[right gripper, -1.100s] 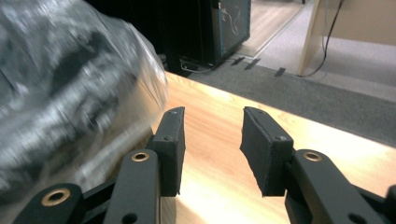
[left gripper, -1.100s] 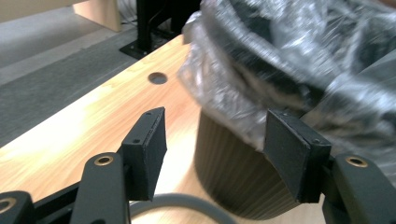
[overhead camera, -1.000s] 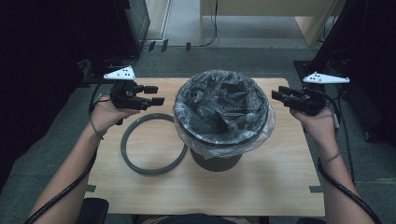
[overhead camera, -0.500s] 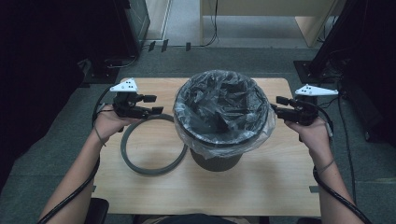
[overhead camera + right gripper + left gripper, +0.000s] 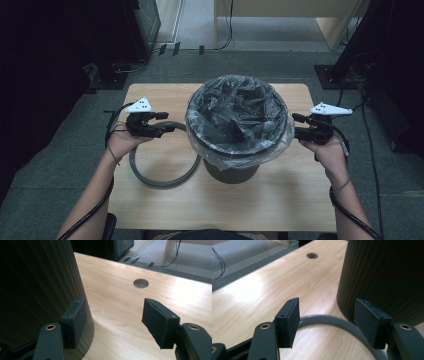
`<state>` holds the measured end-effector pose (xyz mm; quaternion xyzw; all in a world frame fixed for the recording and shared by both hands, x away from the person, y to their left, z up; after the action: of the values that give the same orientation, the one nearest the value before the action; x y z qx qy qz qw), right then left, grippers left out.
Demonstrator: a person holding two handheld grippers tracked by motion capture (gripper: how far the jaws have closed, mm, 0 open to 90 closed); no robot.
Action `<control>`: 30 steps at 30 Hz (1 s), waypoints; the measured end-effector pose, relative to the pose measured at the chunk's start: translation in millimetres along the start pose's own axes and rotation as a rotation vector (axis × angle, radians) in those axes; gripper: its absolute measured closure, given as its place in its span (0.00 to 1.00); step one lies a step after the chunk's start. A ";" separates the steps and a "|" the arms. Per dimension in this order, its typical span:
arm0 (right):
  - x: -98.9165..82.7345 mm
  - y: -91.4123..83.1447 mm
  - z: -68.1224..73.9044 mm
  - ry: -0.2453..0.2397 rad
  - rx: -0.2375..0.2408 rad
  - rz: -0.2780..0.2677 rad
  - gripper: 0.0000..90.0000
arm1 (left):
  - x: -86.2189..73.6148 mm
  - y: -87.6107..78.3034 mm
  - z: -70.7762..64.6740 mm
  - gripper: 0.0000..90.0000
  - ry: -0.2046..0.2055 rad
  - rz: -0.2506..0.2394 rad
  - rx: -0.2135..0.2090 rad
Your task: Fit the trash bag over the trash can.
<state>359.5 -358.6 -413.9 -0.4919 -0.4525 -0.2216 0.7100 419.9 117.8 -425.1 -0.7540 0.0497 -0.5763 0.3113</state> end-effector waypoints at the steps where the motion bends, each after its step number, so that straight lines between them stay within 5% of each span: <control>1: -2.5 0.9 0.3 -0.003 0.000 0.001 0.40 | -3.5 1.3 1.1 0.41 -0.001 0.005 0.003; 11: -28.6 17.0 5.7 0.003 -0.003 0.022 0.39 | -22.9 9.8 9.0 0.40 -0.038 0.016 0.010; 14: -27.5 13.6 4.5 0.002 -0.023 0.008 0.47 | -26.3 10.6 9.4 0.40 -0.034 0.026 0.010; 19: 9.8 -19.2 -3.8 0.076 0.000 -0.088 0.56 | -36.9 9.6 13.2 0.39 -0.017 0.046 0.017; 30: 66.7 -50.9 5.3 0.064 0.039 -0.117 0.68 | -51.3 6.8 26.8 0.38 -0.048 0.051 0.045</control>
<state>351.4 -366.4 -330.6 -0.4435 -0.4616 -0.2695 0.7195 429.0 145.6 -475.5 -0.7590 0.0485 -0.5508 0.3438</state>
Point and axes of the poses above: each handheld gripper's, and its own axes: y roughly forward along the jaws, x roughly out of its top, z roughly to its left, the point moved 4 cm from there along y, roughly forward along the jaws, and after that the axes turned 7 degrees about -x, right-handed, at the moved point
